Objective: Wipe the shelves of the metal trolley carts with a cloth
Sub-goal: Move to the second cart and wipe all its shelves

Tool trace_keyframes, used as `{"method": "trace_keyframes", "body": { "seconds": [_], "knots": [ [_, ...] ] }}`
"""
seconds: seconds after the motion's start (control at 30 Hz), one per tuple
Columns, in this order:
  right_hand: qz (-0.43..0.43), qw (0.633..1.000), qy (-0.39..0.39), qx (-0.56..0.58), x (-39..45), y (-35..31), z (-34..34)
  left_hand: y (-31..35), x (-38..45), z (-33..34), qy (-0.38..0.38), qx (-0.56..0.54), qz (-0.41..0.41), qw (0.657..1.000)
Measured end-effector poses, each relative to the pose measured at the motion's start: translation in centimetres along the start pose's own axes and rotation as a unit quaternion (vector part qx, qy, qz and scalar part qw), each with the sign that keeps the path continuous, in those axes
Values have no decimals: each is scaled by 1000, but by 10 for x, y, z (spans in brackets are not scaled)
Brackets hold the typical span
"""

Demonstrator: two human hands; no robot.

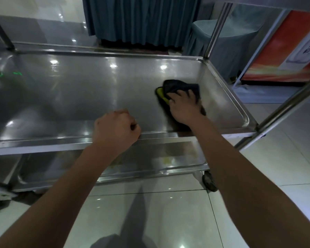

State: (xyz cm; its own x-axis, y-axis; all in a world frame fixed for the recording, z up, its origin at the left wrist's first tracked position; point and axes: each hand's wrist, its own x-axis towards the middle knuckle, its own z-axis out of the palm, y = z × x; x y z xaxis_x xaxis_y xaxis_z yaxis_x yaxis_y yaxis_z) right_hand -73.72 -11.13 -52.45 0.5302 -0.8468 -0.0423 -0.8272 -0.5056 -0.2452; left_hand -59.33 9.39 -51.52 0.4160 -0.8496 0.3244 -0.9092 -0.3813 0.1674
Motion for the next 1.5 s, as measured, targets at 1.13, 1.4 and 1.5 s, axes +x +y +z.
{"method": "trace_keyframes", "body": {
  "seconds": [1.13,1.4,1.5],
  "knots": [
    [59,994,85,44,-14,116,-37,1,-7,-1,-4,-4,-15,1000],
    [-34,984,173,24,-98,76,-23,0,-16,-6,-28,-35,28,999],
    [-53,977,205,5,-118,60,-20,-3,-18,-6,-40,-44,50,997]
  ]
}}
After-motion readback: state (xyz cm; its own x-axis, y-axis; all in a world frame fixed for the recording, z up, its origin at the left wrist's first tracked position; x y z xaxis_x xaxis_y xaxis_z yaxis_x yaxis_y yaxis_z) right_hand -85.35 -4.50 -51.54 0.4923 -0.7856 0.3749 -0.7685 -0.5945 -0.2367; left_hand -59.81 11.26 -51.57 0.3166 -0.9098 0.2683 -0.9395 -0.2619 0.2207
